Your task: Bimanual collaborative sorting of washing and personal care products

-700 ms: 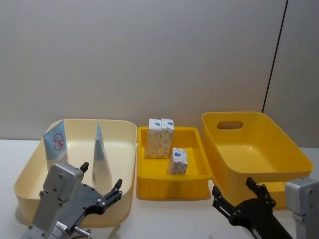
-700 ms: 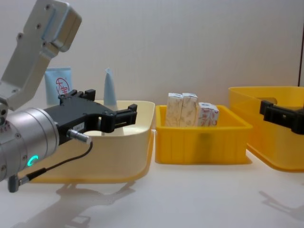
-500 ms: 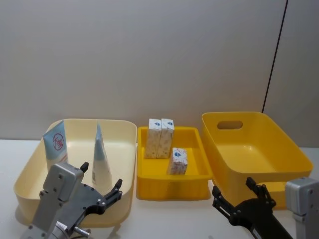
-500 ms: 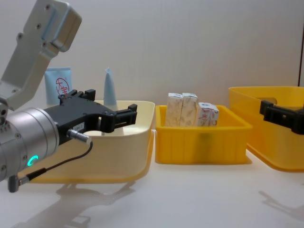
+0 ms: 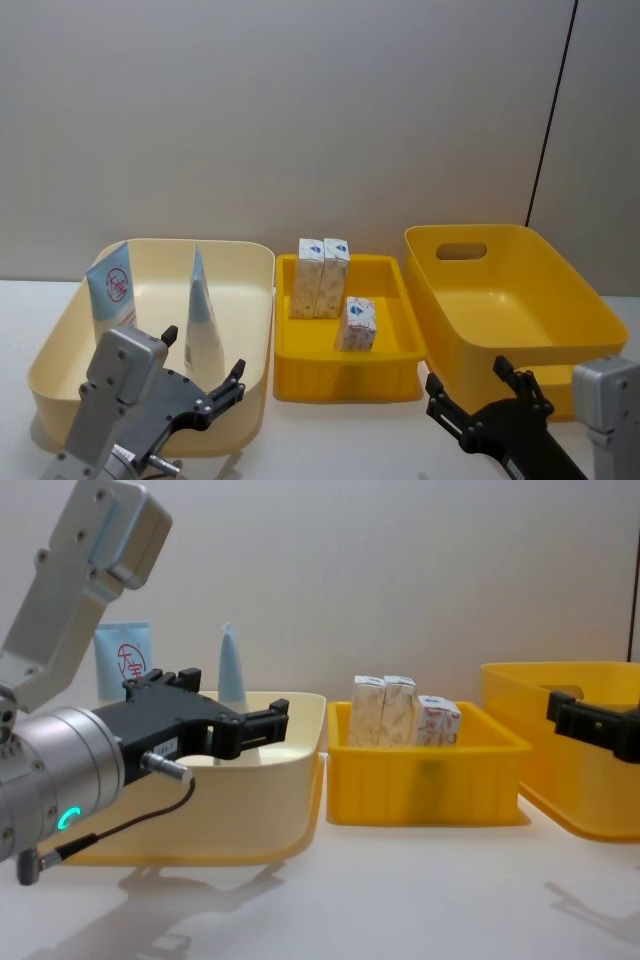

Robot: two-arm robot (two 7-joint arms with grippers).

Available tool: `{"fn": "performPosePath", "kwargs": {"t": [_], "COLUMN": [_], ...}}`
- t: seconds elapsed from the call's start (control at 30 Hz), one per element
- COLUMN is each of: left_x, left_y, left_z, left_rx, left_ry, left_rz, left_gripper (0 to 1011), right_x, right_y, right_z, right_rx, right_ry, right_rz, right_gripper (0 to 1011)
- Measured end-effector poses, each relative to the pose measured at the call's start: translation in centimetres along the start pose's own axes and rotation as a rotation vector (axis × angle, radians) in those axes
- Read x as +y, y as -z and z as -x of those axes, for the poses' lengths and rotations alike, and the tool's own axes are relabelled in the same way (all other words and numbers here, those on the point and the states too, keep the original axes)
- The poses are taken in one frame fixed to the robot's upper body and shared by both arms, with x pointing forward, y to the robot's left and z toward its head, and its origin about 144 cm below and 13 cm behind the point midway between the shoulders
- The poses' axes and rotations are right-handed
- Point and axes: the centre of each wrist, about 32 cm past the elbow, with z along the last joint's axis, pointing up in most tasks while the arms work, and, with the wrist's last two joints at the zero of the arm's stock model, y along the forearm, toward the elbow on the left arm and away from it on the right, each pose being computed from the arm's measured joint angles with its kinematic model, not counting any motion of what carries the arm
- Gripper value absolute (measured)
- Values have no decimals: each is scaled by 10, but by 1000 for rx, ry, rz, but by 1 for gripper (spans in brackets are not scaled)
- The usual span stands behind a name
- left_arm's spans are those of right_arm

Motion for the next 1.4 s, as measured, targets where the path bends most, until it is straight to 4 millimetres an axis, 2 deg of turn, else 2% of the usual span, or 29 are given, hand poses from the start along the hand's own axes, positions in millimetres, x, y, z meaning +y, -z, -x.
{"fn": "performPosePath", "kwargs": {"t": [1.4], "left_x": [0], "left_y": [0], "left_z": [0], "left_rx": [0], "left_ry": [0], "left_rz": [0], "left_gripper": [1002], "right_x": [1], "right_y": [-1], "right_z": [0], "right_rx": [0], "right_ry": [0], "right_rz": [1], "right_gripper": [999]}}
